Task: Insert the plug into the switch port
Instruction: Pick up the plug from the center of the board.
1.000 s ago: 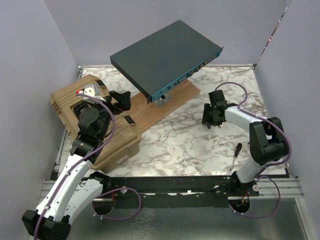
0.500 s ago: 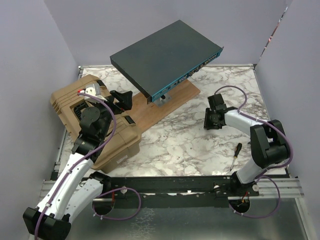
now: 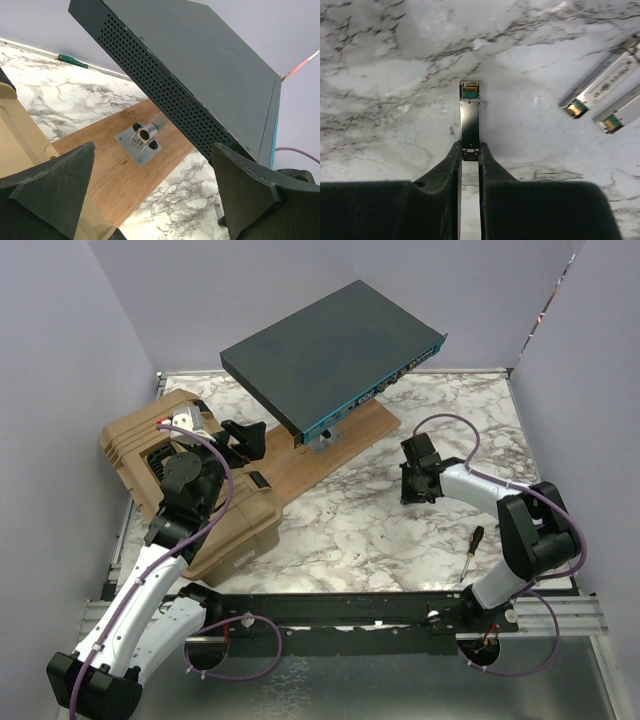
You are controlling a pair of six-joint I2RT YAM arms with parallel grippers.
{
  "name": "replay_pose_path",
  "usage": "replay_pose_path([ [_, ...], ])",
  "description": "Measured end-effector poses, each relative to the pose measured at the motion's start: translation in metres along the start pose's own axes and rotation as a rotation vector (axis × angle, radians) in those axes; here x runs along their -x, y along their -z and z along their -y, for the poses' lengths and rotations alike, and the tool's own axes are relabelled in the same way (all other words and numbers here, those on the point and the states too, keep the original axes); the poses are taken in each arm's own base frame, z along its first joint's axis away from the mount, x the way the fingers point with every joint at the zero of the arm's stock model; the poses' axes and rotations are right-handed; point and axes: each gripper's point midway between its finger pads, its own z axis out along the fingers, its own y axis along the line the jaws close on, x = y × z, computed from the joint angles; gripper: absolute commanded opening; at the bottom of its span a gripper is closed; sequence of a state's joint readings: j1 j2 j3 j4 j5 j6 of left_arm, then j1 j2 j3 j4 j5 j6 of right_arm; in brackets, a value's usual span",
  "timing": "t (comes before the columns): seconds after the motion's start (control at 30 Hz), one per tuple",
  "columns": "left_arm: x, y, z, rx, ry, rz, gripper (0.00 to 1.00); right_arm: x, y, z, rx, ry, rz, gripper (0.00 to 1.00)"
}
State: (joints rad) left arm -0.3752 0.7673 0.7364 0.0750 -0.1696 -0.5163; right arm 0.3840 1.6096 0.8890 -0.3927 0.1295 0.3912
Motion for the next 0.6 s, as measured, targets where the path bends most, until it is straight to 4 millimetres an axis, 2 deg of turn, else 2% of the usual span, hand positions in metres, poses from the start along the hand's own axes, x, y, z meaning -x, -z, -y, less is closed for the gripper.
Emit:
replay_pose_path([
  [0.17, 0.001, -0.001, 0.0, -0.002, 0.0, 0.004, 0.99, -0.012, 0.006, -0.031, 0.05, 0.089, -0.001, 0.07],
  [0.43, -0.004, -0.003, 0.001, -0.002, -0.003, -0.011, 0.99, -0.045, 0.016, -0.082, 0.139, 0.246, -0.001, 0.08],
  [0.6, -0.01, -0.007, 0.002, -0.003, -0.005, -0.029, 0.99, -0.053, 0.019, -0.102, 0.181, 0.295, 0.028, 0.15],
])
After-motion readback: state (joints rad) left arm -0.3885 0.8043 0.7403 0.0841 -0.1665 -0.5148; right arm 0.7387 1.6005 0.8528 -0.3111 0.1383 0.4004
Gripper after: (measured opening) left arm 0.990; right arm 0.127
